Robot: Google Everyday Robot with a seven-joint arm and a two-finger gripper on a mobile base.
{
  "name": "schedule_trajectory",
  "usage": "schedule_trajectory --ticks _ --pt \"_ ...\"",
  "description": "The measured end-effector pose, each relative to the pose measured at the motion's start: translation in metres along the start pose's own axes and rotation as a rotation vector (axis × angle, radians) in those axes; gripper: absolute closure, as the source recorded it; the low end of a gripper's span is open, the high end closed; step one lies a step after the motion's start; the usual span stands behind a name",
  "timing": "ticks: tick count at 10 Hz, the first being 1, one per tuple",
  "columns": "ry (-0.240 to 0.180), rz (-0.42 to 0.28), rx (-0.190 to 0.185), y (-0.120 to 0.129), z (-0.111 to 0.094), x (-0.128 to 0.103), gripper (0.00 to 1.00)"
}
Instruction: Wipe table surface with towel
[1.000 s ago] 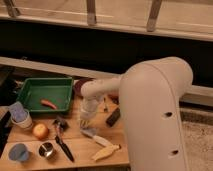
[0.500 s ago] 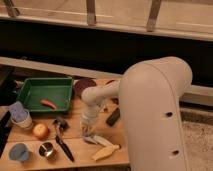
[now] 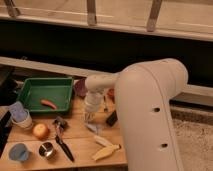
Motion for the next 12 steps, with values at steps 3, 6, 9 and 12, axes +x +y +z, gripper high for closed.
schedule_trajectory --ticks 3,6,9,12 --pt "-0.003 -0.069 -0.039 0.023 -0.002 -0.002 1.0" --pt "0.011 -0.189 -0.125 0.063 0.008 0.029 1.0" --pt "0.04 -0.194 -0.122 0.067 0.019 0.053 1.0" --pt "0.055 -0.08 -0.039 0.026 0.022 0.053 1.0"
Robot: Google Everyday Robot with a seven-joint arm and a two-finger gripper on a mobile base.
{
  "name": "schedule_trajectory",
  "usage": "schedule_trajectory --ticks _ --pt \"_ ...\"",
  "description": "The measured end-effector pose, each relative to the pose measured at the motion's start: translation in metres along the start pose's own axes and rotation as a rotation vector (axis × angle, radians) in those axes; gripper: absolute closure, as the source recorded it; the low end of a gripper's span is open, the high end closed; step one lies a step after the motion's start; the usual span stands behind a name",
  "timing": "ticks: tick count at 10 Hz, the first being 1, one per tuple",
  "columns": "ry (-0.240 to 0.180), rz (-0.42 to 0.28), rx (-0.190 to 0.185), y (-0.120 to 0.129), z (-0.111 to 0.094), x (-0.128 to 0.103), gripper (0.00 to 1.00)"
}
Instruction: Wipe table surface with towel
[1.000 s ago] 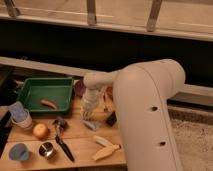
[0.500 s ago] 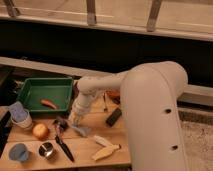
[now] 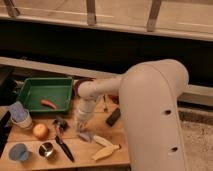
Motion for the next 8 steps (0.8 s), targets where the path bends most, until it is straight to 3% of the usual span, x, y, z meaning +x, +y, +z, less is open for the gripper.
schedule_trajectory --ticks 2,4,6,8 --pt "-0.007 0.067 0.033 -0.036 -0.011 -0.021 1.0" --pt "-0.019 0.08 0.038 -0.047 -0.02 -0.042 1.0" --pt "-0.023 0.047 0.036 -0.037 -0.022 -0.055 1.0" --pt "-0.011 -0.006 0.017 -0.017 -0.015 -0.053 1.0"
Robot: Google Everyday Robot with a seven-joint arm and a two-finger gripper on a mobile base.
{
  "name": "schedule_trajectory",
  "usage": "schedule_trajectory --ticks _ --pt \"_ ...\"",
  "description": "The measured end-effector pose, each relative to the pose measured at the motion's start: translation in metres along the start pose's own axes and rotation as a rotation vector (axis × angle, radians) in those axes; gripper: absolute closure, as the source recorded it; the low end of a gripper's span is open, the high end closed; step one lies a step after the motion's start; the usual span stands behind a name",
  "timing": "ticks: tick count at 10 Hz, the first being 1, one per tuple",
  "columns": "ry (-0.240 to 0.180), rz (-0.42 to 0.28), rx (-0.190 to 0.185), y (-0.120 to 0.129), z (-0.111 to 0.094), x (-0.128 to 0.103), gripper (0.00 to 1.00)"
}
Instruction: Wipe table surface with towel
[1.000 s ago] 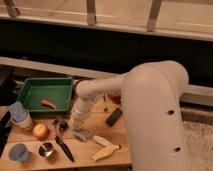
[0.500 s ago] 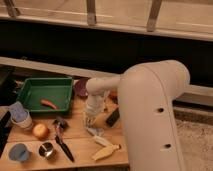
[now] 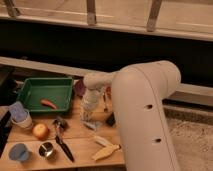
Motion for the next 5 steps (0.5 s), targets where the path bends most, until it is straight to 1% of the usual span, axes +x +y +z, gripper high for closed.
schedule_trajectory --ticks 2,3,4,5 --pt "0.006 -0.057 -0.036 0.026 0.009 0.014 1.0" --pt "0.004 -0.097 -0.059 0.043 0.011 0.024 1.0" --pt "0.007 -0.128 -0.071 0.056 0.013 0.034 1.0" --pt "0.014 -0.138 -0.067 0.061 0.016 0.039 1.0"
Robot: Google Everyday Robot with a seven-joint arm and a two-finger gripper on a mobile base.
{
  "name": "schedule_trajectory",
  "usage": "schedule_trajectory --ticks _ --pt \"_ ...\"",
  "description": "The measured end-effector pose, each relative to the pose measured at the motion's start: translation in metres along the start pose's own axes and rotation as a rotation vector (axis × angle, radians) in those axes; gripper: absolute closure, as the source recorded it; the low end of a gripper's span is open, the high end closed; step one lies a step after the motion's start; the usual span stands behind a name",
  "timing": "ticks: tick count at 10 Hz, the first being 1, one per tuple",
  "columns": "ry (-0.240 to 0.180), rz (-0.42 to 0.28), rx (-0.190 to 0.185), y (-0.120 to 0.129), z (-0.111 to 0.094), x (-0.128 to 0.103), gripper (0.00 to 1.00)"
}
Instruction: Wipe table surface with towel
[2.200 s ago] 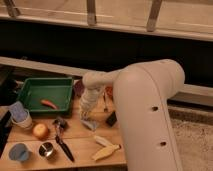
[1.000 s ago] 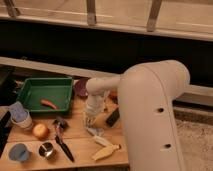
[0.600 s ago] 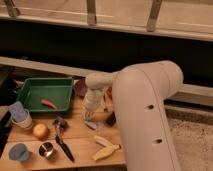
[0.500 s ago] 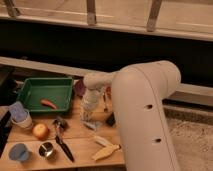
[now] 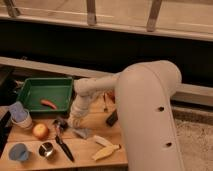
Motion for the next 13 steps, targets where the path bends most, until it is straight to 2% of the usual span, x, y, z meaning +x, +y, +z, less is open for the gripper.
schedule_trajectory --ticks 1,3,5,6,8,10,13 --pt "0.023 0.012 0.018 0.002 0.009 0.005 1.0" --pt "0.059 0.085 0.064 -0.019 0.02 0.014 1.0" --pt "0.07 0.167 0.094 -0.053 0.015 0.017 1.0" --pt "0.067 0.211 0.104 -0.071 0.009 0.011 1.0" --pt "0.049 0.258 0.127 -0.088 -0.004 -0.008 1.0" --pt "0.017 0.261 0.142 -0.085 -0.016 -0.026 1.0" --pt "-0.024 0.174 0.124 -0.043 -0.024 -0.042 1.0"
